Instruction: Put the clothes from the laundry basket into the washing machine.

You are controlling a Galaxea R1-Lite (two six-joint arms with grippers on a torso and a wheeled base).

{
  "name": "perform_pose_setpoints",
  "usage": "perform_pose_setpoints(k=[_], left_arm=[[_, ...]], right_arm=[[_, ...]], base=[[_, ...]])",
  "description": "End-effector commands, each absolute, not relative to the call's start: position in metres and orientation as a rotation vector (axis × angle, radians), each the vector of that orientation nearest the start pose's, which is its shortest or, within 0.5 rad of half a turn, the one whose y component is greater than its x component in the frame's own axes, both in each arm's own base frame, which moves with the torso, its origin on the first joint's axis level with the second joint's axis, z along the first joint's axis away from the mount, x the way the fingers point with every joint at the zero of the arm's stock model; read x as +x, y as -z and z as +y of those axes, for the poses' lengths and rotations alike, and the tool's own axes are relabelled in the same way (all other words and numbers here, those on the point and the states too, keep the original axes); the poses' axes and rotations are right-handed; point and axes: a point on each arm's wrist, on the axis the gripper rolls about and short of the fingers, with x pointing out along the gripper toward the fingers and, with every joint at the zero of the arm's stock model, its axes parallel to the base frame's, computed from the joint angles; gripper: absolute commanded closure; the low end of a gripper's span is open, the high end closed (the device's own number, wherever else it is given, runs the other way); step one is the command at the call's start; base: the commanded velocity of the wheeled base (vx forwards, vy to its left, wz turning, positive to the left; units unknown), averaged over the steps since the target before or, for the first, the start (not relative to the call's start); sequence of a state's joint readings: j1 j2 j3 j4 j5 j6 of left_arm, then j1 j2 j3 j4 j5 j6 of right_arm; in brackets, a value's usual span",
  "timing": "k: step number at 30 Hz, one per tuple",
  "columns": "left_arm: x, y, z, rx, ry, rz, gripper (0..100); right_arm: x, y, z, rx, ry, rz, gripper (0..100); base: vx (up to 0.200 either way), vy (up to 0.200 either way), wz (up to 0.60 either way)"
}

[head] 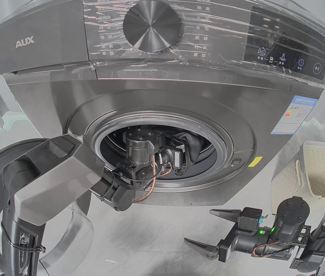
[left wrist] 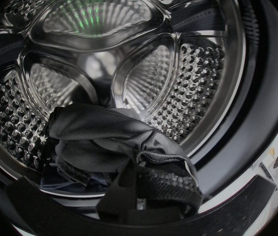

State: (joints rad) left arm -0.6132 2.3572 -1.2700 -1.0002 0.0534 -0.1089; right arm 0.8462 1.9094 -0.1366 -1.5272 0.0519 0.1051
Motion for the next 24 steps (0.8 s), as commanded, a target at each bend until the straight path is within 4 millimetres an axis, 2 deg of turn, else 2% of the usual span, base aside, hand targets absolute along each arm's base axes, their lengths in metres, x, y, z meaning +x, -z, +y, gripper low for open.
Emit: perform_pose_setpoints(k=[1, 6, 7, 10, 16, 21, 24], left_arm=[[0.398, -0.059, -0.266, -0.074, 0.515, 0.127, 100], [0.417, -0.066, -0.263, -0.093, 0.454, 0.069, 100], [0.430, -0.075, -0.258, -0.109, 0.405, 0.021, 100], [0.448, -0.084, -0.252, -0.133, 0.336, -0.045, 100], [0.473, -0.098, -0.243, -0.182, 0.272, -0.148, 100], [0.480, -0.101, -0.243, -0.210, 0.263, -0.185, 100], [0.481, -0.095, -0.244, -0.206, 0.264, -0.178, 100]], right_arm=[[0.157, -0.071, 0.179, -0.001, -0.880, 0.282, 0], [0.157, -0.071, 0.179, -0.001, -0.878, 0.284, 0], [0.157, -0.071, 0.179, -0.001, -0.878, 0.284, 0], [0.157, -0.071, 0.179, -0.001, -0.878, 0.284, 0], [0.158, -0.069, 0.180, -0.004, -0.879, 0.291, 0], [0.158, -0.068, 0.180, -0.005, -0.876, 0.293, 0], [0.159, -0.066, 0.180, -0.008, -0.875, 0.301, 0]], base=[[0.000, 0.000, 0.00], [0.000, 0.000, 0.00], [0.000, 0.000, 0.00], [0.000, 0.000, 0.00], [0.000, 0.000, 0.00], [0.000, 0.000, 0.00], [0.000, 0.000, 0.00]])
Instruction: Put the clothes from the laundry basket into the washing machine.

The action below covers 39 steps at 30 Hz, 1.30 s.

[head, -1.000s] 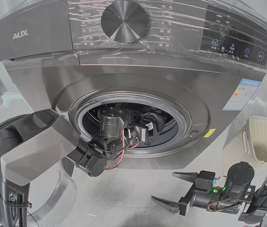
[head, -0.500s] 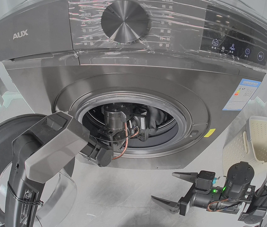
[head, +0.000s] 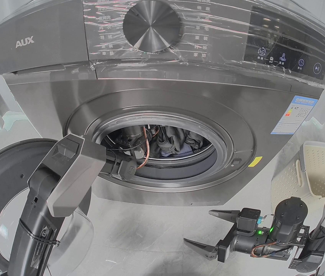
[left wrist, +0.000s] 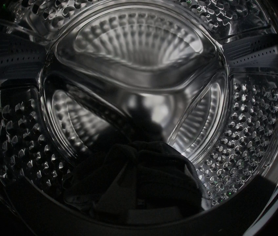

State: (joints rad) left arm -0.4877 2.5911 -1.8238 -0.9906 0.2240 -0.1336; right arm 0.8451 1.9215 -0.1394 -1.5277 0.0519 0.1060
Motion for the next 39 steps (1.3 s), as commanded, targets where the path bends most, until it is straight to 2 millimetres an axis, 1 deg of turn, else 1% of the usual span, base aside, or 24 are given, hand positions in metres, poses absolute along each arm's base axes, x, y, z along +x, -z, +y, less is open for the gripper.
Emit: perform_pose_setpoints(k=[1, 4, 5, 6, 7, 8, 9, 10, 18, 20, 22, 23, 25, 26, 27, 30, 35, 37, 39], left_arm=[[0.481, -0.093, -0.246, -0.204, 0.265, -0.173, 100], [0.480, -0.088, -0.247, -0.198, 0.269, -0.160, 100], [0.478, -0.085, -0.249, -0.194, 0.272, -0.147, 0], [0.475, -0.081, -0.249, -0.187, 0.273, -0.123, 0], [0.468, -0.073, -0.250, -0.169, 0.280, -0.077, 0], [0.463, -0.070, -0.250, -0.160, 0.291, -0.053, 0], [0.455, -0.074, -0.250, -0.149, 0.306, -0.024, 0], [0.451, -0.076, -0.250, -0.148, 0.315, -0.018, 0], [0.447, -0.078, -0.251, -0.156, 0.325, -0.024, 0], [0.444, -0.081, -0.251, -0.155, 0.328, -0.025, 0], [0.432, -0.089, -0.253, -0.148, 0.342, -0.010, 0], [0.429, -0.090, -0.252, -0.146, 0.344, -0.005, 0], [0.413, -0.095, -0.251, -0.129, 0.364, 0.033, 0], [0.413, -0.095, -0.251, -0.129, 0.364, 0.033, 0], [0.400, -0.095, -0.249, -0.106, 0.381, 0.070, 0], [0.381, -0.093, -0.242, -0.069, 0.402, 0.131, 0], [0.365, -0.086, -0.231, -0.029, 0.405, 0.179, 0], [0.357, -0.089, -0.227, -0.023, 0.408, 0.192, 0], [0.354, -0.089, -0.225, -0.019, 0.409, 0.197, 0]], right_arm=[[0.159, -0.066, 0.180, -0.009, -0.875, 0.303, 0], [0.159, -0.066, 0.180, -0.009, -0.874, 0.303, 0], [0.159, -0.066, 0.180, -0.008, -0.872, 0.303, 0], [0.160, -0.066, 0.180, -0.008, -0.870, 0.303, 0], [0.160, -0.066, 0.179, -0.007, -0.868, 0.301, 0], [0.160, -0.066, 0.179, -0.007, -0.868, 0.301, 0], [0.160, -0.066, 0.179, -0.008, -0.867, 0.303, 0], [0.160, -0.066, 0.179, -0.008, -0.868, 0.300, 0], [0.160, -0.068, 0.179, -0.006, -0.870, 0.295, 0], [0.160, -0.068, 0.179, -0.006, -0.868, 0.295, 0], [0.160, -0.068, 0.178, -0.005, -0.867, 0.293, 0], [0.160, -0.068, 0.178, -0.005, -0.867, 0.293, 0], [0.160, -0.068, 0.178, -0.006, -0.867, 0.295, 0], [0.160, -0.068, 0.178, -0.006, -0.867, 0.295, 0], [0.160, -0.068, 0.178, -0.006, -0.865, 0.295, 0], [0.160, -0.068, 0.178, -0.006, -0.867, 0.295, 0], [0.159, -0.068, 0.179, -0.006, -0.870, 0.295, 0], [0.159, -0.068, 0.179, -0.006, -0.872, 0.293, 0], [0.159, -0.068, 0.179, -0.006, -0.872, 0.293, 0]], base=[[0.000, 0.000, 0.00], [0.000, 0.000, 0.00], [0.000, 0.000, 0.00], [0.000, 0.000, 0.00], [0.000, 0.000, 0.00], [0.000, 0.000, 0.00], [0.000, 0.000, 0.00], [0.000, 0.000, 0.00], [0.000, 0.000, 0.00], [0.000, 0.000, 0.00], [0.000, 0.000, 0.00], [0.000, 0.000, 0.00], [0.000, 0.000, 0.00], [0.000, 0.000, 0.00], [0.000, 0.000, 0.00], [0.000, 0.000, 0.00], [0.000, 0.000, 0.00], [0.000, 0.000, 0.00], [0.000, 0.000, 0.00]])
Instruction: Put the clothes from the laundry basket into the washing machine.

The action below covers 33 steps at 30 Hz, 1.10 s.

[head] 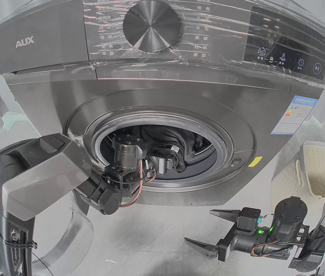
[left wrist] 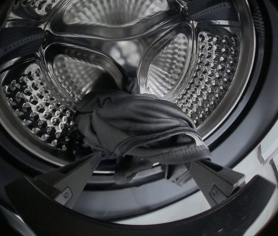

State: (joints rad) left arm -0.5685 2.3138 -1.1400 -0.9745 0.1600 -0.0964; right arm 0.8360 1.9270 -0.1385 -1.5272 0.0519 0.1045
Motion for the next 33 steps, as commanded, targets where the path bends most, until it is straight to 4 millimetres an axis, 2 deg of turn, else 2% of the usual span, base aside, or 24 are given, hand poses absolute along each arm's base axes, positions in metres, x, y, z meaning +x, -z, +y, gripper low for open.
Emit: perform_pose_setpoints(k=[1, 12, 17, 19, 22, 27, 33], left_arm=[[0.348, -0.090, -0.225, -0.012, 0.418, 0.206, 0], [0.312, -0.094, -0.225, 0.014, 0.537, 0.250, 0], [0.314, -0.103, -0.234, -0.012, 0.574, 0.214, 0], [0.315, -0.100, -0.238, -0.017, 0.596, 0.217, 0], [0.322, -0.091, -0.245, -0.024, 0.623, 0.221, 0], [0.355, -0.064, -0.263, -0.042, 0.603, 0.175, 0], [0.379, -0.039, -0.270, -0.042, 0.569, 0.178, 0]], right_arm=[[0.159, -0.068, 0.179, -0.007, -0.871, 0.295, 0], [0.159, -0.068, 0.179, -0.005, -0.872, 0.292, 0], [0.159, -0.069, 0.179, -0.005, -0.872, 0.290, 0], [0.159, -0.069, 0.178, -0.004, -0.870, 0.290, 0], [0.160, -0.069, 0.178, -0.005, -0.867, 0.292, 0], [0.161, -0.069, 0.178, -0.002, -0.863, 0.291, 0], [0.167, -0.071, 0.176, 0.006, -0.843, 0.275, 0]], base=[[0.000, 0.000, 0.00], [0.000, 0.000, 0.00], [0.000, 0.000, 0.00], [0.000, 0.000, 0.00], [0.000, 0.000, 0.00], [0.000, 0.000, 0.00], [0.000, 0.000, 0.00]])
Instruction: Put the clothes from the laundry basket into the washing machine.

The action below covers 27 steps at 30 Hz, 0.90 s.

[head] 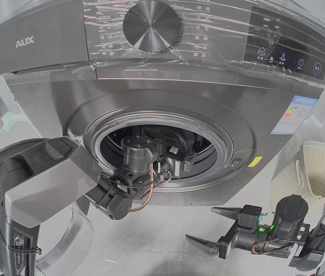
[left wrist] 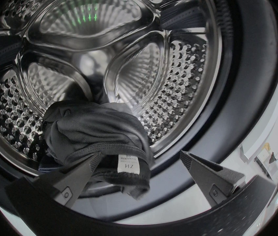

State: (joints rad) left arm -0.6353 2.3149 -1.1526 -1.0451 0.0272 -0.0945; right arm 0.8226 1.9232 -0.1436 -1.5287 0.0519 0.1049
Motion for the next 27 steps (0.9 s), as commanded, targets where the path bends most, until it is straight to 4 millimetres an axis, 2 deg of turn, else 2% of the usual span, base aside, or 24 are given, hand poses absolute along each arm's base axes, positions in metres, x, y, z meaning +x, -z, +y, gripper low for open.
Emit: perform_pose_setpoints(k=[1, 4, 5, 20, 27], left_arm=[[0.384, -0.036, -0.269, -0.044, 0.554, 0.172, 0], [0.392, -0.031, -0.271, -0.045, 0.538, 0.162, 0], [0.395, -0.030, -0.269, -0.046, 0.531, 0.157, 100], [0.466, -0.071, -0.249, -0.154, 0.300, -0.168, 100], [0.473, -0.058, -0.250, -0.152, 0.286, -0.164, 100]], right_arm=[[0.167, -0.071, 0.176, 0.006, -0.841, 0.275, 0], [0.168, -0.071, 0.177, 0.006, -0.843, 0.272, 0], [0.168, -0.071, 0.177, 0.008, -0.842, 0.271, 0], [0.169, -0.072, 0.178, 0.010, -0.842, 0.265, 0], [0.170, -0.072, 0.179, 0.011, -0.842, 0.262, 0]], base=[[0.000, 0.000, 0.00], [0.000, 0.000, 0.00], [0.000, 0.000, 0.00], [0.000, 0.000, 0.00], [0.000, 0.000, 0.00]])
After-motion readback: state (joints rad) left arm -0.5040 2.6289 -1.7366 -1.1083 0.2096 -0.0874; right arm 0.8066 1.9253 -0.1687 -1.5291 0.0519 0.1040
